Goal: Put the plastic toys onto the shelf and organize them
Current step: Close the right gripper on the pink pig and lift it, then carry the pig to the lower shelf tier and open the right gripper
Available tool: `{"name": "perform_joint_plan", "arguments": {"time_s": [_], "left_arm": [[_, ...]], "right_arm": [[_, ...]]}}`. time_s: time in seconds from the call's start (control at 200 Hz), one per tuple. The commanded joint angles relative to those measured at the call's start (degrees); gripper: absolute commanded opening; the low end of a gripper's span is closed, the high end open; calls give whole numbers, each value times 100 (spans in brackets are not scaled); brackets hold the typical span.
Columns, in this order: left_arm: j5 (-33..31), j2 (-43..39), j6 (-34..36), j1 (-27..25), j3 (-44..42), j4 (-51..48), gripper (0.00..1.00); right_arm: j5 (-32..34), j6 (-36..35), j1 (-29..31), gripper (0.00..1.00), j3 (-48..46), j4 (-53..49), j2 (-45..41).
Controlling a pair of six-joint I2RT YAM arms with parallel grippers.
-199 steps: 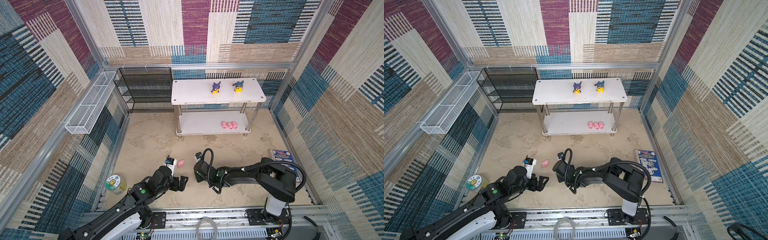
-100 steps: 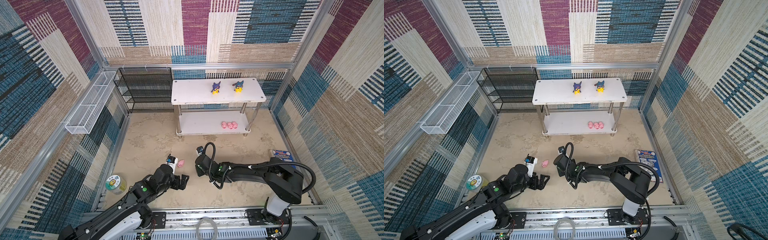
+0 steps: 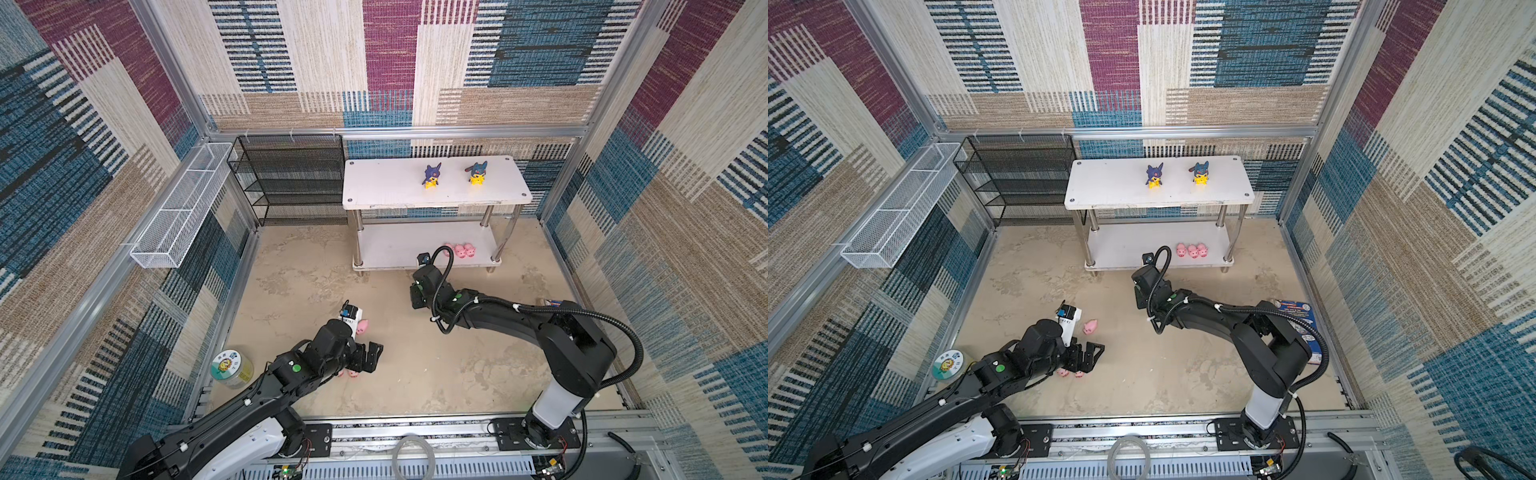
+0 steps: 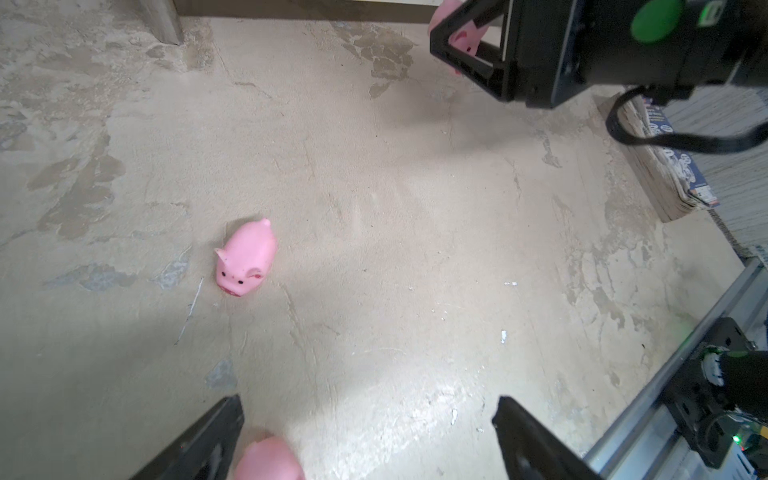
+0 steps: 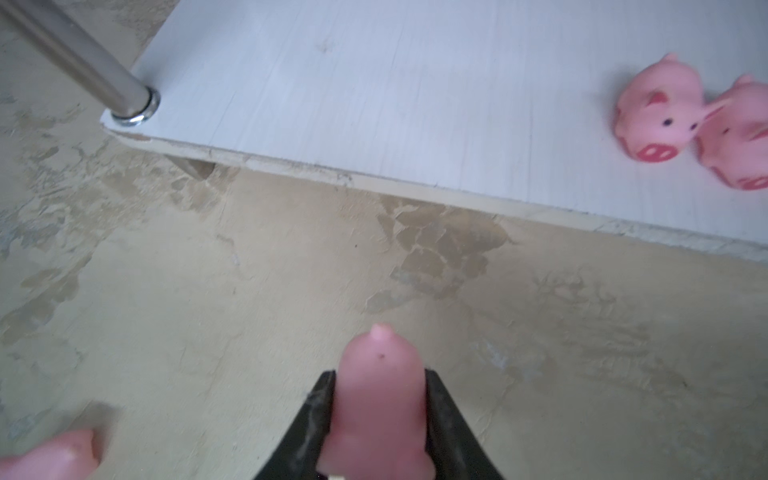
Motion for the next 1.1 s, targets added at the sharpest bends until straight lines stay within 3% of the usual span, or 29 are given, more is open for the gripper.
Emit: {"name": "perform_joint_plan", "arguments": {"time_s": [0.0,0.616,1.097], "left_arm": [[11,186,266,4,169,228,100],[25,986,611,13,572,468,99],[33,1337,718,22,756,573,100]], "right_arm": [[3,-243,-233,37,311,-36,205],[-299,-607,-1244,37,1851,-168,1534],[-381,-727,-1517,39,2143,-272,1799]]}}
